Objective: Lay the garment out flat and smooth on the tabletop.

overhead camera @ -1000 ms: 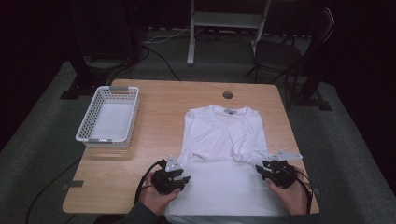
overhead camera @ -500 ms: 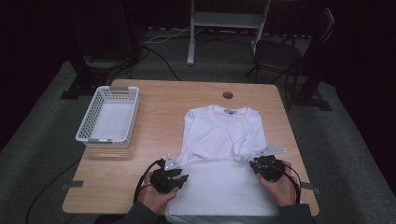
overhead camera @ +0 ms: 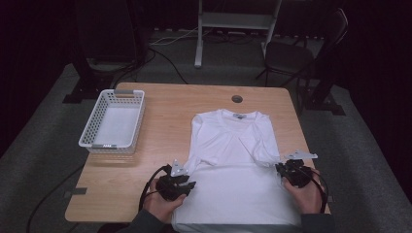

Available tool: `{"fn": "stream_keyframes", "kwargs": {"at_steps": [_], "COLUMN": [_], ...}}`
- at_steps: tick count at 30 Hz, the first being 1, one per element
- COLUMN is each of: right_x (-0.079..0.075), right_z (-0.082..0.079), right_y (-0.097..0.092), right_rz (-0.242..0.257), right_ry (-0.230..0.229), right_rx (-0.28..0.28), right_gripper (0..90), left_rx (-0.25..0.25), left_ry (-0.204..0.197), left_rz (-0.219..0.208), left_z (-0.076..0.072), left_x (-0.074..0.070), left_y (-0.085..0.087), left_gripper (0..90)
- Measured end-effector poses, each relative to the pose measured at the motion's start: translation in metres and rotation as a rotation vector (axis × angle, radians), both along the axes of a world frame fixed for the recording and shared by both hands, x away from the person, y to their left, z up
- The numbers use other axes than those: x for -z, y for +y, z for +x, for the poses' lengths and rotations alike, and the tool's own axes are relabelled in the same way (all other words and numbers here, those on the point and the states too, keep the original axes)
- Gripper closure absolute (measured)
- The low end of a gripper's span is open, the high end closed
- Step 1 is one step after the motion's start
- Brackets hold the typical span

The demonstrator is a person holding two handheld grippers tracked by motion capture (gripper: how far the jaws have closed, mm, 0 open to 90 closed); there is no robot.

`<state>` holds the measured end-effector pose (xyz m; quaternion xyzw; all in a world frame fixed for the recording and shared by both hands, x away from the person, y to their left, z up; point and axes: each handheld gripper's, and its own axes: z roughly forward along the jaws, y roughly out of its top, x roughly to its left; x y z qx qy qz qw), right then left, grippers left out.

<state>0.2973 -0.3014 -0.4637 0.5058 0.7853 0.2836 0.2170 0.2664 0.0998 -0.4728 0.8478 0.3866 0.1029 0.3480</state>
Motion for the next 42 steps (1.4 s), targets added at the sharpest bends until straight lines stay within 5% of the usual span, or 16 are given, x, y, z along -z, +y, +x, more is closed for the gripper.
{"fn": "stream_keyframes", "kwargs": {"at_steps": [9, 15, 24, 42], "right_x": [-0.001, -0.001, 0.004, 0.001], "right_z": [0.005, 0.009, 0.013, 0.013], "right_y": [-0.03, -0.041, -0.057, -0.077], "right_rz": [0.023, -0.016, -0.008, -0.005], "right_ry": [0.0, 0.0, 0.01, 0.004], "right_rx": [0.082, 0.124, 0.175, 0.227], "right_gripper": [83.7, 83.7, 83.6, 79.4], "left_rx": [-0.002, -0.002, -0.004, -0.013], "left_ry": [0.003, 0.005, 0.005, 0.009], "left_rz": [-0.004, -0.012, -0.017, -0.019], "left_z": [0.0, 0.0, 0.001, 0.001], "left_x": [0.0, 0.0, 0.001, 0.0], "left_y": [0.001, 0.001, 0.002, 0.003], "left_gripper": [65.0, 64.7, 64.7, 64.6]}}
